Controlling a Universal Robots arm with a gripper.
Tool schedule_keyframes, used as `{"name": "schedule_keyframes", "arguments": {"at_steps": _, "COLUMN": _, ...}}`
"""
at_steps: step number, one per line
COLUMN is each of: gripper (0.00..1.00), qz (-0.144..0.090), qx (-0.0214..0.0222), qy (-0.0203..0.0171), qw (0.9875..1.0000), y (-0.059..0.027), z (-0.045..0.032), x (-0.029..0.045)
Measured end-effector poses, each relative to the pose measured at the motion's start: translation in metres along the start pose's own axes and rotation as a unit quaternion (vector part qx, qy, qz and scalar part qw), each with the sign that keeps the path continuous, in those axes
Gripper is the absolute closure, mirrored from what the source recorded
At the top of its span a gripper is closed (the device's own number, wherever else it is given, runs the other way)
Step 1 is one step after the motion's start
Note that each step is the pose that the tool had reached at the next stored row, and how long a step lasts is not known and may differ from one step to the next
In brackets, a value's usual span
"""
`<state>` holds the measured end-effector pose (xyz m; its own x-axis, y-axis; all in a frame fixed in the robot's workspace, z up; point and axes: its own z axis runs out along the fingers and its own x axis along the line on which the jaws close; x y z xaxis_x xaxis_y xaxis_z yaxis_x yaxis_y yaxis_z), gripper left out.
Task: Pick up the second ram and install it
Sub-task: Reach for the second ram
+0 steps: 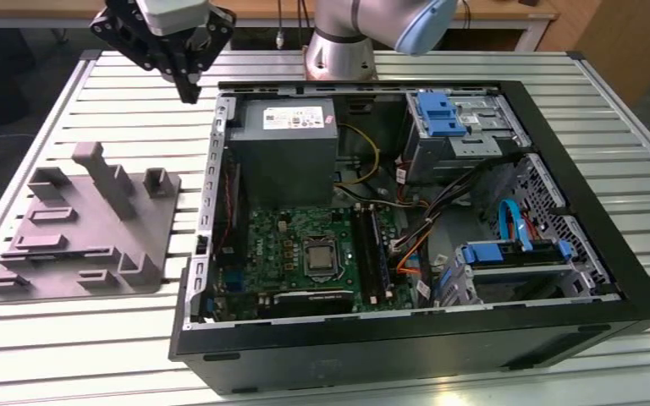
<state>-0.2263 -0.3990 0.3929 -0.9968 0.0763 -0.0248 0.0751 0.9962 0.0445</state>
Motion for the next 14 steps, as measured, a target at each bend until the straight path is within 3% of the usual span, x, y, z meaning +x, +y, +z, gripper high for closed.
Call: {"name": "schedule_keyframes", "arguments": {"at_steps": 14, "gripper": 0.9, "qz": 0.0, "qx": 0.0, "qy": 0.0, "qw": 1.0, "y": -0.002, "z": -0.0001, "x": 0.0258}}
